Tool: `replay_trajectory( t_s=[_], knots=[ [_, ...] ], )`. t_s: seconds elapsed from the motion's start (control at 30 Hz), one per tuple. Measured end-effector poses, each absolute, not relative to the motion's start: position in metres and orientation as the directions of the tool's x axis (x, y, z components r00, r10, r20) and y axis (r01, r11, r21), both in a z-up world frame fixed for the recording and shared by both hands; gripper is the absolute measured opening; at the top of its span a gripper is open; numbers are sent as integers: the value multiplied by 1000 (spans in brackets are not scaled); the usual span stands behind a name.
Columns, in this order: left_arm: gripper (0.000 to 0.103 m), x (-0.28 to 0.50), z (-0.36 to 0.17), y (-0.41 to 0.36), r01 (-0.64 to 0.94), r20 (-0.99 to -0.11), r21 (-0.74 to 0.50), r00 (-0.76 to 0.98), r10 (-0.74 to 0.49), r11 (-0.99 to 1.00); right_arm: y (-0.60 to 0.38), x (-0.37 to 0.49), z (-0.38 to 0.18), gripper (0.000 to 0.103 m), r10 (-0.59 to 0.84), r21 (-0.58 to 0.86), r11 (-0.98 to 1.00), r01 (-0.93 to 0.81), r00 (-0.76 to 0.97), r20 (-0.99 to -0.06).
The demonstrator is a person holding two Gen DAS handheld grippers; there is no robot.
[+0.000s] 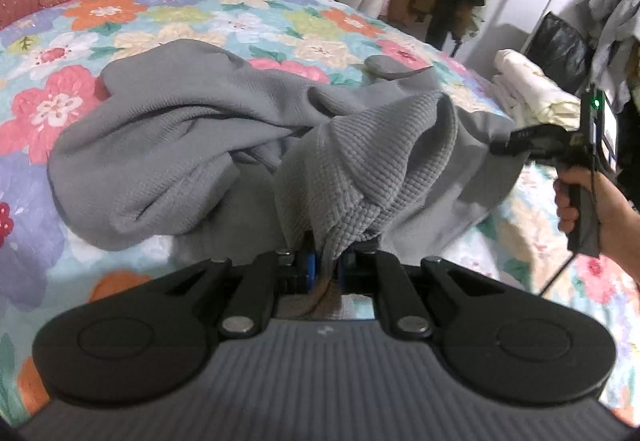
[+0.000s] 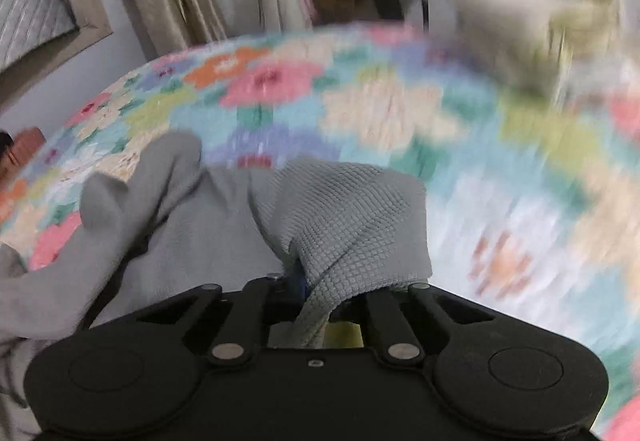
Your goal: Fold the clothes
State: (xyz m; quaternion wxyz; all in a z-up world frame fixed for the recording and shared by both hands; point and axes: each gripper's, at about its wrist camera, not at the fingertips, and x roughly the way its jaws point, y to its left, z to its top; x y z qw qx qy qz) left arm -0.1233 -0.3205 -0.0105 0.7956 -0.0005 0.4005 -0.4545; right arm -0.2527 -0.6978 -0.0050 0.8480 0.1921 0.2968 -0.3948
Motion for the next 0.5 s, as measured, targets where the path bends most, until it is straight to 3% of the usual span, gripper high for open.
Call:
replay_trajectory(
  t_s=[0.23, 0.33, 0.5],
  knots=[
    [8, -135, 26, -301, 669, -558, -558, 136, -819, 491, -690, -286, 81, 6, -766, -120, 549, 827, 441, -468],
    [8, -144, 30, -302, 662, -544, -617, 33, -839, 426, -693, -293, 85, 6, -869, -369, 439, 819, 282, -407],
    [8, -163, -11, -337, 680, -701, -577, -130, -701, 452, -730, -326, 40, 7, -828, -353, 392, 850, 159, -537]
  ],
)
